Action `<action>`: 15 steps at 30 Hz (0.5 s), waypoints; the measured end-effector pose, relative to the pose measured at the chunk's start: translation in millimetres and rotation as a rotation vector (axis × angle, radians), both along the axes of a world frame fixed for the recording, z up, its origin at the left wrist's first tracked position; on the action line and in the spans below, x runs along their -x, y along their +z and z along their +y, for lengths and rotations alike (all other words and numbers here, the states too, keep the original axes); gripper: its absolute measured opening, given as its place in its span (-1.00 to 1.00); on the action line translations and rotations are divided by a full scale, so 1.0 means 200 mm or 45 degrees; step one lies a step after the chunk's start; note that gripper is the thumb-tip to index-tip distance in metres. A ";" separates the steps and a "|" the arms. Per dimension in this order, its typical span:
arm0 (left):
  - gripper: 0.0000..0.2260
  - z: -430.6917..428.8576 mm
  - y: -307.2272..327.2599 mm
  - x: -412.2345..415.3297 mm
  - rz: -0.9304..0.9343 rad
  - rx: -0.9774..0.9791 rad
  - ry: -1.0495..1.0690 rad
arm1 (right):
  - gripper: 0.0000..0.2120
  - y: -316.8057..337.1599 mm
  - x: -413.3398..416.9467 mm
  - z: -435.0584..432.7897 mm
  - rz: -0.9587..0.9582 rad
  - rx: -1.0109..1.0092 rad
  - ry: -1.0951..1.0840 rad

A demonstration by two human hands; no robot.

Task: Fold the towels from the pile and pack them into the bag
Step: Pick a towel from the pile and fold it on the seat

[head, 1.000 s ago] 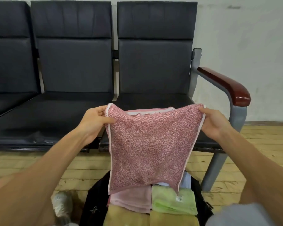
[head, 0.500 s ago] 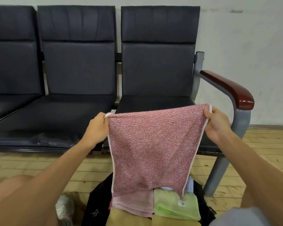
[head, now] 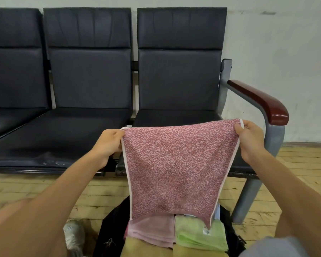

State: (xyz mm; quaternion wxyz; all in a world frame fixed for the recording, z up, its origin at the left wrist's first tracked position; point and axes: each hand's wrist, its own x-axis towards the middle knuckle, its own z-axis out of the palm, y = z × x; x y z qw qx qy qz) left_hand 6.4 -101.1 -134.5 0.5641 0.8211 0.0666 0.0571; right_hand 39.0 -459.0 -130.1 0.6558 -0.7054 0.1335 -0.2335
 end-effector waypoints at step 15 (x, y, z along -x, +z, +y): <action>-0.83 0.00 0.03 0.01 -0.109 0.560 0.132 | -0.82 -0.01 0.02 -0.01 0.101 0.332 0.178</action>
